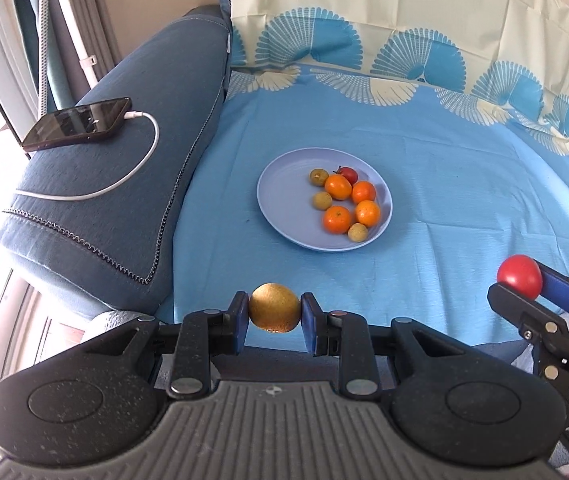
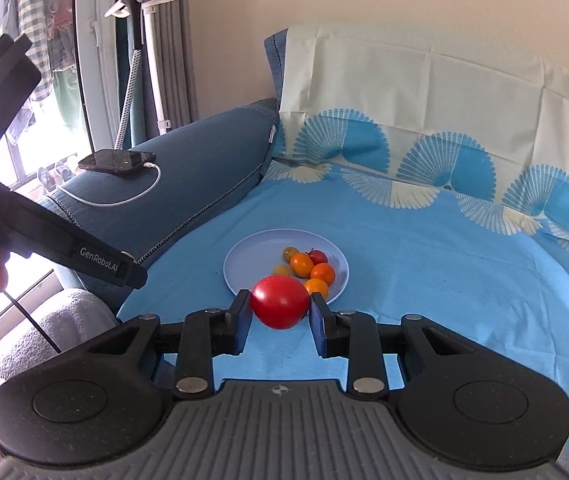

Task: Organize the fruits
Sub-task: 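Carry the yellow fruit and red tomato over the blue plate with both grippers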

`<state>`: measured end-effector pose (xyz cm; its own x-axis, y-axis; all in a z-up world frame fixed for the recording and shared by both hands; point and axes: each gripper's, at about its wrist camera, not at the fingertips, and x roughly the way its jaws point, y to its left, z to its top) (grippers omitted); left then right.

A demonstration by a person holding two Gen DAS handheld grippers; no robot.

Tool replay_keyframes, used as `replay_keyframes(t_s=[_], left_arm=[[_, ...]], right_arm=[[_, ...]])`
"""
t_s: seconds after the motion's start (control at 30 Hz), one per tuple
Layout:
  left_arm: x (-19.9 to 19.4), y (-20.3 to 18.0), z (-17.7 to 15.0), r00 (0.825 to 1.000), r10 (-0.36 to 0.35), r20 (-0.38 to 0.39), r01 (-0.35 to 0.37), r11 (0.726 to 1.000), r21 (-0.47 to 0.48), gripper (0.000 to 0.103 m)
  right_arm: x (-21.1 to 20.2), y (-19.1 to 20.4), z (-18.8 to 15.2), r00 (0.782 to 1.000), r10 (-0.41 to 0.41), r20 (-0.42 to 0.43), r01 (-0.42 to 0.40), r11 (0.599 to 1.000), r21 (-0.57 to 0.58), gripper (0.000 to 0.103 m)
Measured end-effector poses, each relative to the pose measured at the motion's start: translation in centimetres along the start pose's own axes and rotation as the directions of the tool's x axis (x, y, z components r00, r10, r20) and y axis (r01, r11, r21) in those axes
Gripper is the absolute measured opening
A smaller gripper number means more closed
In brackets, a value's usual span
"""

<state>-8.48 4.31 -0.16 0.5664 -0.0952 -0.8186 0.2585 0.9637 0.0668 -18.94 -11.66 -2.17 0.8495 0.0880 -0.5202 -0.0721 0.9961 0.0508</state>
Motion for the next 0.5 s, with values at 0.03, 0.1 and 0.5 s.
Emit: replay_keyframes(t_s=[0.03,0.1,0.5], left_arm=[[-0.05,0.09,-0.04,1.000,0.000,0.000,0.000,1.000,-0.003,0.031],[-0.06,0.17,-0.05,1.000,-0.004,0.002,0.004,1.000,-0.007,0.031],[0.09,-0.06,0.33,1.000,-0.015,0.008,0.015,1.000,-0.006,0.031]], right_arm=[[-0.07,0.06,0.05,1.000,-0.001,0.000,0.001,1.000,-0.003,0.032],[0.04,0.05,0.11,1.000,-0.004,-0.002,0.004,1.000,-0.009,0.032],[-0.09,-0.04,-0.18,1.000,-0.014,-0.008,0.014,1.000,-0.009,0.032]])
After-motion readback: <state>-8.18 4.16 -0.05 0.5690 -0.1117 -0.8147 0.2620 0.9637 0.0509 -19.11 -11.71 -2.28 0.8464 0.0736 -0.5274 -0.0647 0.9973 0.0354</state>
